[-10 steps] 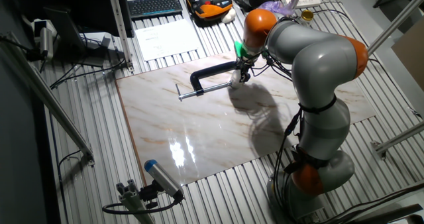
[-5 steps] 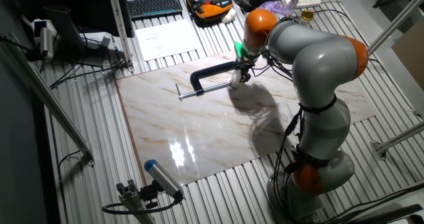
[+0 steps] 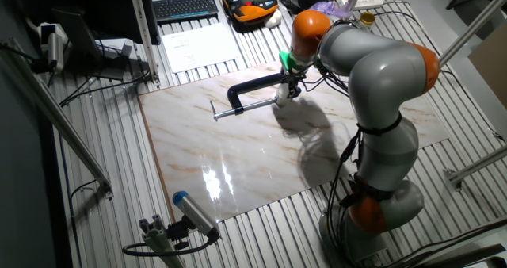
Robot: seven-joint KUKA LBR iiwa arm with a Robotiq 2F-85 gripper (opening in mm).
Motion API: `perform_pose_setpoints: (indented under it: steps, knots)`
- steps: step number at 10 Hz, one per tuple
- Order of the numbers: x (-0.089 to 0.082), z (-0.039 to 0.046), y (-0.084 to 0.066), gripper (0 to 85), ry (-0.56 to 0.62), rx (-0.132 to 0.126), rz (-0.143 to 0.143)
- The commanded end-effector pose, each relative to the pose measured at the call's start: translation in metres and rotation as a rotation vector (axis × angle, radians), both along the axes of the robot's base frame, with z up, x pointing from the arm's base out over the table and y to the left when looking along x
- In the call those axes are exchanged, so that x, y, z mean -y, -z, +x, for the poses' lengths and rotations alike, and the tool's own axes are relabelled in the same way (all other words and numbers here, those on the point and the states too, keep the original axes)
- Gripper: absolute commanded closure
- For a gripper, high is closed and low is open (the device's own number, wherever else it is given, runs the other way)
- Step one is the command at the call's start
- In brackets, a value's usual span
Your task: Unscrew the lid from the jar
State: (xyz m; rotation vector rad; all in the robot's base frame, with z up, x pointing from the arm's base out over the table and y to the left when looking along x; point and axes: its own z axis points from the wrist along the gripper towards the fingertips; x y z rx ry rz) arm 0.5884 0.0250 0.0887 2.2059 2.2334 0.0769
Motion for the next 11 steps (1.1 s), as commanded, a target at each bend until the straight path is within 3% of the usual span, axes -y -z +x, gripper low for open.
perform_pose_setpoints:
  steps: [1, 5, 11]
  knots:
    - [0.0000, 0.0000, -0.0001, 34.0, -0.012, -0.002, -0.002]
    - [0.0002, 0.0003, -0.0009, 34.0, -0.052, -0.012, -0.014]
    - [0.0002, 0.0003, -0.0007, 34.0, -0.120, -0.007, -0.011]
